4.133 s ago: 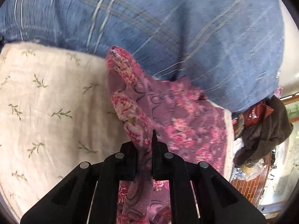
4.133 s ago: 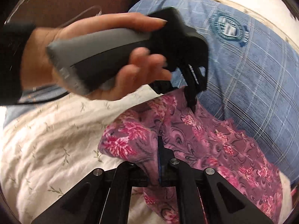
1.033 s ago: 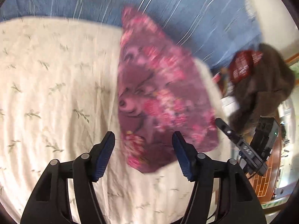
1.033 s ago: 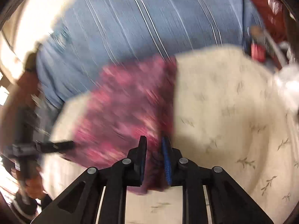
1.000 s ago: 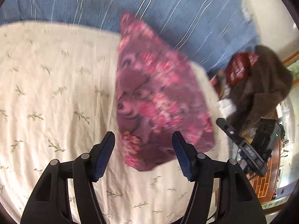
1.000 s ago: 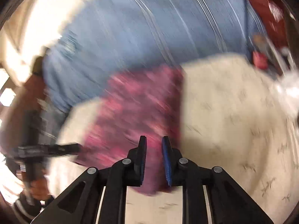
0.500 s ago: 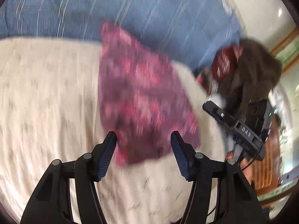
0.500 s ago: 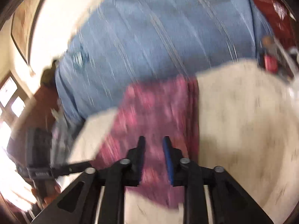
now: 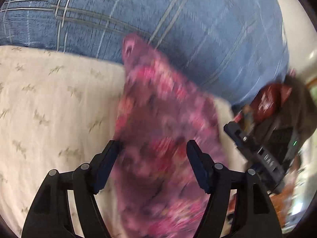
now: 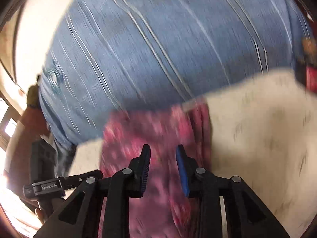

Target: Fold small clothes

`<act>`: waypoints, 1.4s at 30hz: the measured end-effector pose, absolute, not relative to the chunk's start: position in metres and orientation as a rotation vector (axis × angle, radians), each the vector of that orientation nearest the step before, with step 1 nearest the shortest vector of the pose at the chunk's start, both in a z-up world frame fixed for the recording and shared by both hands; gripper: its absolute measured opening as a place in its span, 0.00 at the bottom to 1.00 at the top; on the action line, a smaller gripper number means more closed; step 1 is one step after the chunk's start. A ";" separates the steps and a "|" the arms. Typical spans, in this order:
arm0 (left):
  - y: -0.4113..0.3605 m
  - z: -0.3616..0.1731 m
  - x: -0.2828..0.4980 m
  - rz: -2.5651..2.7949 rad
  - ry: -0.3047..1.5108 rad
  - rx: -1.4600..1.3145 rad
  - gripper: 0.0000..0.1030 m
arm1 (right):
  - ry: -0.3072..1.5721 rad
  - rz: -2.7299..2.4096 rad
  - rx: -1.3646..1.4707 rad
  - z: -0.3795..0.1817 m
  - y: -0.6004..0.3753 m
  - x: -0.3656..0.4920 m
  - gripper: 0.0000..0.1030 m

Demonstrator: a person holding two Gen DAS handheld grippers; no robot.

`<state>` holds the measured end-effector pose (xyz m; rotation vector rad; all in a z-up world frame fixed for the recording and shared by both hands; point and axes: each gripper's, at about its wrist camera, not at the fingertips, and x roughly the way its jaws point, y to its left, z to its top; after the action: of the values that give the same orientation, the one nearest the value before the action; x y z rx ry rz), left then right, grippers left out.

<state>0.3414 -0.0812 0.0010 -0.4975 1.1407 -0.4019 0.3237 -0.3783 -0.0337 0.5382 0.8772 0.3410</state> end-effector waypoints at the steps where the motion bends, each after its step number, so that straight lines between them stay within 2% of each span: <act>1: -0.081 0.003 0.352 -0.383 1.130 -0.495 0.68 | 0.872 0.354 0.544 -0.030 -0.378 0.330 0.29; 3: -0.086 -0.006 0.372 -0.330 1.165 -0.458 0.68 | 0.905 0.361 0.548 -0.035 -0.374 0.346 0.29; 5: -0.091 -0.032 0.394 -0.280 1.273 -0.447 0.72 | 1.051 0.292 0.469 -0.064 -0.360 0.366 0.27; 6: -0.092 -0.031 0.395 -0.285 1.250 -0.435 0.72 | 1.109 0.272 0.429 -0.077 -0.356 0.372 0.24; 7: -0.096 -0.022 0.395 -0.275 1.235 -0.391 0.72 | 1.080 0.276 0.425 -0.075 -0.356 0.371 0.23; 10: -0.096 -0.003 0.384 -0.350 1.213 -0.386 0.71 | 1.039 0.299 0.499 -0.054 -0.376 0.360 0.29; 12: -0.081 0.006 0.364 -0.400 1.194 -0.412 0.71 | 0.997 0.313 0.545 -0.045 -0.399 0.343 0.45; 13: -0.074 0.008 0.355 -0.431 1.196 -0.439 0.71 | 1.009 0.321 0.560 -0.046 -0.411 0.332 0.58; 16: -0.065 -0.006 0.333 -0.516 1.228 -0.581 0.72 | 1.067 0.357 0.588 -0.059 -0.424 0.315 0.60; 17: -0.069 -0.012 0.329 -0.511 1.233 -0.591 0.77 | 1.093 0.393 0.623 -0.069 -0.423 0.308 0.59; 18: -0.068 -0.015 0.323 -0.496 1.233 -0.584 0.79 | 1.106 0.443 0.670 -0.077 -0.422 0.304 0.60; 20: -0.081 -0.023 0.319 -0.516 1.269 -0.614 0.79 | 1.097 0.584 0.739 -0.082 -0.410 0.294 0.62; 22: -0.083 -0.020 0.317 -0.508 1.255 -0.640 0.82 | 1.076 0.603 0.682 -0.079 -0.398 0.293 0.66; 24: -0.087 -0.024 0.320 -0.511 1.269 -0.680 0.81 | 1.065 0.578 0.665 -0.079 -0.393 0.295 0.61; 25: -0.085 -0.025 0.322 -0.503 1.267 -0.711 0.72 | 1.063 0.556 0.662 -0.079 -0.392 0.296 0.49; 26: -0.084 -0.024 0.322 -0.487 1.267 -0.712 0.54 | 1.062 0.535 0.653 -0.079 -0.392 0.295 0.38; 29: -0.088 -0.022 0.317 -0.465 1.245 -0.648 0.33 | 1.012 0.502 0.592 -0.070 -0.397 0.283 0.28; 33: -0.087 -0.007 0.306 -0.464 1.200 -0.601 0.28 | 0.956 0.466 0.512 -0.049 -0.378 0.273 0.27; 42: -0.039 0.060 0.231 -0.466 1.066 -0.521 0.28 | 0.851 0.542 0.433 0.018 -0.331 0.210 0.27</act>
<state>0.2312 -0.0390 0.0601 -0.5205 1.0664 -0.4660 0.2095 -0.3314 0.0184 0.4331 0.8508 0.5420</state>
